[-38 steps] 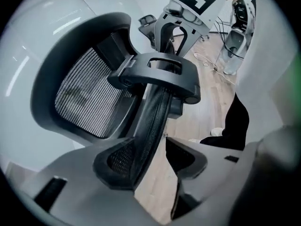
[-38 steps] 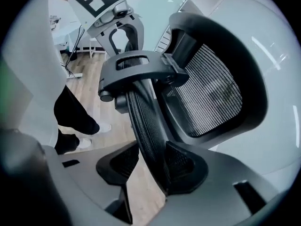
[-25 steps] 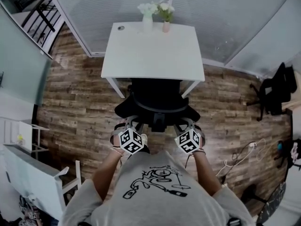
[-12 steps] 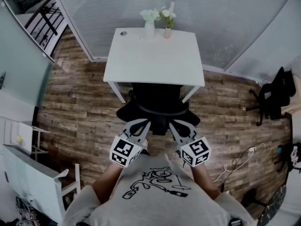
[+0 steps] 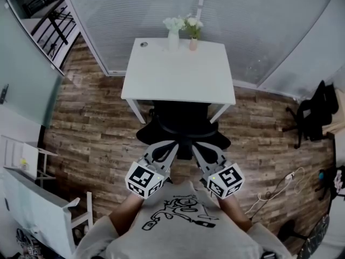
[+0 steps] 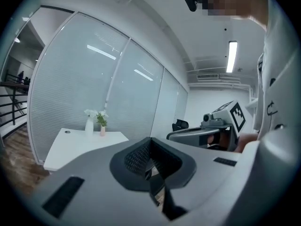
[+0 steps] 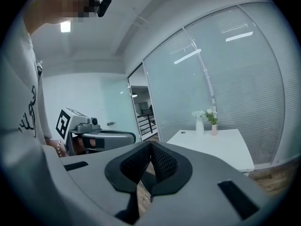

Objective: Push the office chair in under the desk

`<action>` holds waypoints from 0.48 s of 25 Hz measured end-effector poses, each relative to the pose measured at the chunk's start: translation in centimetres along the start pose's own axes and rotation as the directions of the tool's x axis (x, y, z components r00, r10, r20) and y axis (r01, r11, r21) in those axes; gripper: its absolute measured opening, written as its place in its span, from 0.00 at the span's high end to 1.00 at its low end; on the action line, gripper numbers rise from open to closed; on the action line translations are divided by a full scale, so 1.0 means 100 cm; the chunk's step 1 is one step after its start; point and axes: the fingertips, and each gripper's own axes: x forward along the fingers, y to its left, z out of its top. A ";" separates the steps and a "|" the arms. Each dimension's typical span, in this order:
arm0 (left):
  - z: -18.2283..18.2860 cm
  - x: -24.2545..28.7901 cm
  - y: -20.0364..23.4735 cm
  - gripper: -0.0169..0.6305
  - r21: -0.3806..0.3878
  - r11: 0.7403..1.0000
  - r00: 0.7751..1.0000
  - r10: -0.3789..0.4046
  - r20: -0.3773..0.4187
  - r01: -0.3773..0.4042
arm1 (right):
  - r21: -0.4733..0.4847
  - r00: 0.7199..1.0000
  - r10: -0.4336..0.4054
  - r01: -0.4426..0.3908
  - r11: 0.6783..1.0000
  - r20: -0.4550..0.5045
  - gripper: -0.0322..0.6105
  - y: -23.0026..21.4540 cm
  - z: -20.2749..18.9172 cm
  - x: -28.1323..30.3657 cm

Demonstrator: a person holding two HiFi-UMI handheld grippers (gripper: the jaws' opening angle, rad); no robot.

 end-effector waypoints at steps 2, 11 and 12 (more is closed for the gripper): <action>0.004 -0.001 0.000 0.97 0.002 1.000 1.000 0.001 0.010 -0.001 | -0.003 1.000 -0.001 0.001 1.000 0.005 0.89 0.001 0.002 0.001; 0.006 0.004 0.003 0.97 -0.002 1.000 1.000 -0.008 0.003 0.008 | -0.030 1.000 -0.010 0.011 0.999 0.024 0.89 0.001 0.011 0.005; 0.004 0.004 0.003 0.97 0.001 1.000 1.000 -0.010 0.001 0.010 | -0.029 1.000 -0.011 0.012 0.999 0.024 0.89 0.001 0.011 0.006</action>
